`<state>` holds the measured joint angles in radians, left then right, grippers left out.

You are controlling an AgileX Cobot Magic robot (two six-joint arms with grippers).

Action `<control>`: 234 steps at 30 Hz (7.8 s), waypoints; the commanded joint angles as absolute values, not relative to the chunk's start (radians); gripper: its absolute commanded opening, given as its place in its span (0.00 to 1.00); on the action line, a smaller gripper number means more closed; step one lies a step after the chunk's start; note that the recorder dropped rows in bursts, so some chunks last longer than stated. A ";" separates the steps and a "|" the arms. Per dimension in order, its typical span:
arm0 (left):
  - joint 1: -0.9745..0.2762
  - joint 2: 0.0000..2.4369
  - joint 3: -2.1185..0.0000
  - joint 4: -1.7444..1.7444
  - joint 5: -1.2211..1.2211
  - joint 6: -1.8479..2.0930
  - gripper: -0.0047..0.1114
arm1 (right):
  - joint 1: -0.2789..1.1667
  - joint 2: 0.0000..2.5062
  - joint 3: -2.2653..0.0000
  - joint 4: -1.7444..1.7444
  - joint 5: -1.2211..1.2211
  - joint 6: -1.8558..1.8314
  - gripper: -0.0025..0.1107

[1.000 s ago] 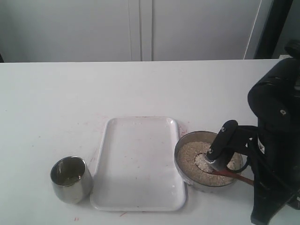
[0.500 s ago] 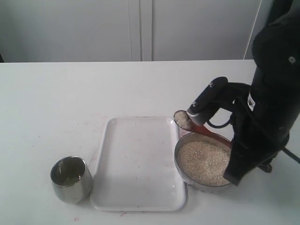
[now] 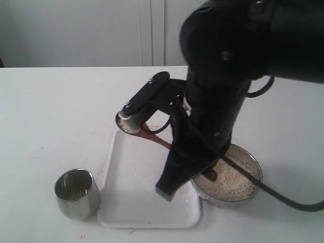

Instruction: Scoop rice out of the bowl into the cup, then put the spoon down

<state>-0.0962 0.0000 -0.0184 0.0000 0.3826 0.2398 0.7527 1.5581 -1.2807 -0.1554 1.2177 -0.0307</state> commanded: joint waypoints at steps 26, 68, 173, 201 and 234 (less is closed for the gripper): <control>-0.101 0.000 -0.010 -0.006 0.434 0.235 0.16 | 1.016 1.828 -1.487 -0.215 1.221 0.161 0.02; -0.101 0.000 -0.010 -0.006 0.434 0.235 0.16 | 1.017 1.920 -1.487 -0.733 1.221 -0.276 0.02; -0.101 0.000 -0.010 -0.006 0.434 0.235 0.16 | 1.064 1.681 -1.336 -0.743 1.221 0.563 0.02; -0.101 0.000 -0.010 -0.006 0.434 0.235 0.16 | 0.754 1.791 -1.444 -0.046 1.220 0.709 0.02; -0.101 0.000 -0.010 -0.006 0.434 0.235 0.16 | 0.716 2.077 -1.493 -0.055 1.049 0.720 0.02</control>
